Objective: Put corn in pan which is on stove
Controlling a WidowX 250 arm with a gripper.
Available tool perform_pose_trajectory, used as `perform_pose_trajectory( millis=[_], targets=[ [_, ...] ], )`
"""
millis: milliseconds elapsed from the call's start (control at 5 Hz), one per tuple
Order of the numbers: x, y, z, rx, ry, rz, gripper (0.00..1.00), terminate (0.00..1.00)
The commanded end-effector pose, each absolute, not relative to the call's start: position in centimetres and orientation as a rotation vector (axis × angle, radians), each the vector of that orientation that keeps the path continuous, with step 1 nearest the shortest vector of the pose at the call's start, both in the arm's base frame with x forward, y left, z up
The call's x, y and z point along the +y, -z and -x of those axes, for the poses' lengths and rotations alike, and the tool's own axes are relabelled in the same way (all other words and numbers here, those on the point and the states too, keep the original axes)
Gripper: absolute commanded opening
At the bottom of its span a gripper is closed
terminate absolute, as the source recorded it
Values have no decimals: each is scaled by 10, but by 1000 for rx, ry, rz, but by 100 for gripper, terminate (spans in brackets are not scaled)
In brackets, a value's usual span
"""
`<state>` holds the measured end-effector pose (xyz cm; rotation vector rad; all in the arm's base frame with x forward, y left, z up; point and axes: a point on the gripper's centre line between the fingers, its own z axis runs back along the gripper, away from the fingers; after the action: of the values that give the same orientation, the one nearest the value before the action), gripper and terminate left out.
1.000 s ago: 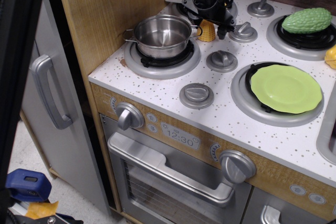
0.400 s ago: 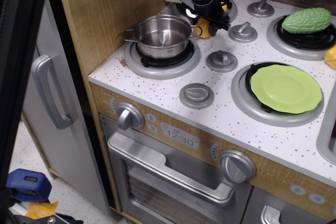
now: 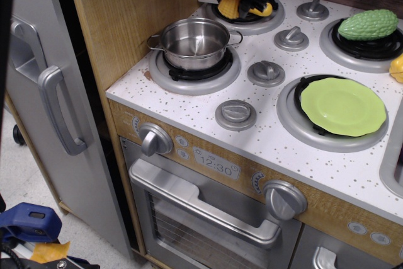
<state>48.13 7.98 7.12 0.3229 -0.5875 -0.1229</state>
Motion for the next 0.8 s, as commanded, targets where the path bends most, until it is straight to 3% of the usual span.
perform_pose_trajectory(
  millis=[0, 200, 400, 600],
  targets=[
    [91, -132, -466, -640, 80, -366, 0, 0],
    [98, -123, -444, -640, 23, -355, 0, 0],
    [101, -112, -430, -635, -17, -335, 100, 0],
    [102, -100, -419, -667, -41, -313, 100, 0]
  ],
)
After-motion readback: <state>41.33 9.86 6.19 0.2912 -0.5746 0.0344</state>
